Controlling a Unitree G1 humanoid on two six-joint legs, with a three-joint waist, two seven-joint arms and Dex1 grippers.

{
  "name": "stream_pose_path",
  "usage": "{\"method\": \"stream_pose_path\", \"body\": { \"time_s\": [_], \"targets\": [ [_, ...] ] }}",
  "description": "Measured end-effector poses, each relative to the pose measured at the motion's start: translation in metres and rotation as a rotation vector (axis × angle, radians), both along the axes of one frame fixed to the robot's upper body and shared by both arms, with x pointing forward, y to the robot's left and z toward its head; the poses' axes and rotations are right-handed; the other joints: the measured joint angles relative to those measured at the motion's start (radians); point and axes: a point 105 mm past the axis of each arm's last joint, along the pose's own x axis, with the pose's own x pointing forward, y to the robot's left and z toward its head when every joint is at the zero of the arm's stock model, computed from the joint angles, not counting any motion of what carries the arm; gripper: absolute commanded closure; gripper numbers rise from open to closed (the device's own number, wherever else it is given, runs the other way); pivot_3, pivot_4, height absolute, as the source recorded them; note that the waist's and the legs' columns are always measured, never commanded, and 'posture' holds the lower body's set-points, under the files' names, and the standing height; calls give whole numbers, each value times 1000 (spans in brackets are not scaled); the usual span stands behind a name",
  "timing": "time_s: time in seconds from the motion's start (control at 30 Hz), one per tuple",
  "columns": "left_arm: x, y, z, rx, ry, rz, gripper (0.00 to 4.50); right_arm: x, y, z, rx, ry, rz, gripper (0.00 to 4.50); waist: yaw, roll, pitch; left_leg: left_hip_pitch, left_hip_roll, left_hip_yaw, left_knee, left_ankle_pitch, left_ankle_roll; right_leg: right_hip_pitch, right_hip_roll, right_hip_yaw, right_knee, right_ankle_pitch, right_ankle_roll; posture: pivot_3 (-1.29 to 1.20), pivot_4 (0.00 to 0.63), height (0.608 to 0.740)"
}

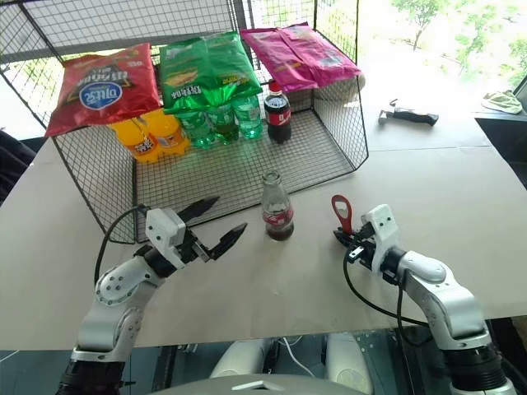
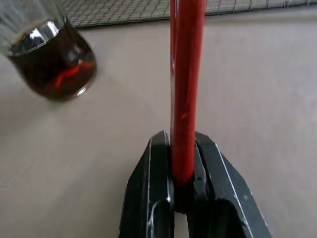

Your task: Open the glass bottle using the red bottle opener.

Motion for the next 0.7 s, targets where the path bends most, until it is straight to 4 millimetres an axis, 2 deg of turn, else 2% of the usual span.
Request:
{"method": "stream_pose_path", "body": {
  "time_s": [0.03, 0.07, 0.1, 0.17, 0.2, 0.23, 0.27, 0.33, 0.47, 0.6, 0.7],
  "targets": [
    [1, 2, 1, -1, -8, 19, 0, -1, -2, 1, 4, 20, 1, 3604, 1, 0, 0, 0, 0, 0, 0, 0, 0, 0, 0, 0, 0, 0, 0, 0, 150, 740],
    [3, 3, 2, -6, -18, 43, 0, -2, -2, 2, 9, 37, 4, 3321, 1, 0, 0, 0, 0, 0, 0, 0, 0, 0, 0, 0, 0, 0, 0, 0, 150, 740],
    [6, 5, 4, -32, -26, 74, 0, -3, -4, 2, 8, 49, 4, 2741, 3, 0, 0, 0, 0, 0, 0, 0, 0, 0, 0, 0, 0, 0, 0, 0, 150, 740],
    [8, 9, 5, -62, -29, 115, 0, -4, -5, 3, 9, 52, 7, 1843, 5, -1, 0, 0, 0, 0, 0, 0, 0, 0, 0, 0, 0, 0, 0, 0, 150, 740],
    [8, 10, 5, -77, -24, 127, 0, -5, -6, 4, 7, 52, 8, 1581, 5, -1, 0, 0, 0, 0, 0, 0, 0, 0, 0, 0, 0, 0, 0, 0, 150, 740],
    [7, 11, 3, -85, -15, 142, 0, -6, -8, 5, 3, 51, 12, 977, 6, -1, -1, -1, 0, 0, 0, 0, 0, 0, 0, 0, 0, 0, 0, 0, 150, 740],
    [5, 13, 1, -85, -7, 149, 0, -6, -9, 5, 3, 51, 10, 608, 6, -1, -1, -1, 0, 0, 0, 0, 0, 0, 0, 0, 0, 0, 0, 0, 150, 740],
    [-2, 20, -8, -72, 31, 160, 0, -7, -16, 7, 2, 35, -4, 608, 6, -1, -1, 0, 0, 0, 0, 0, 0, 0, 0, 0, 0, 0, 0, 0, 150, 740],
    [-29, 39, -37, -25, 186, 150, 0, -13, -42, 5, -72, -31, -19, 608, 6, -1, -1, 0, 0, 1, 0, 0, 0, 0, 0, 0, -1, 0, 0, 0, 150, 740],
    [-55, 38, -55, -11, 300, 108, 0, -21, -54, 10, -86, -156, 25, 608, 8, -1, -1, 1, 0, 1, 0, -2, 4, 1, -1, -1, -1, 0, 0, 0, 150, 740],
    [-72, 38, -61, -4, 356, 90, 0, -34, -73, 10, -118, -224, 74, 608, 14, -1, -1, 1, 0, 1, 0, -3, 4, 2, -1, -1, -1, 0, 0, 0, 150, 740]
  ]
}}
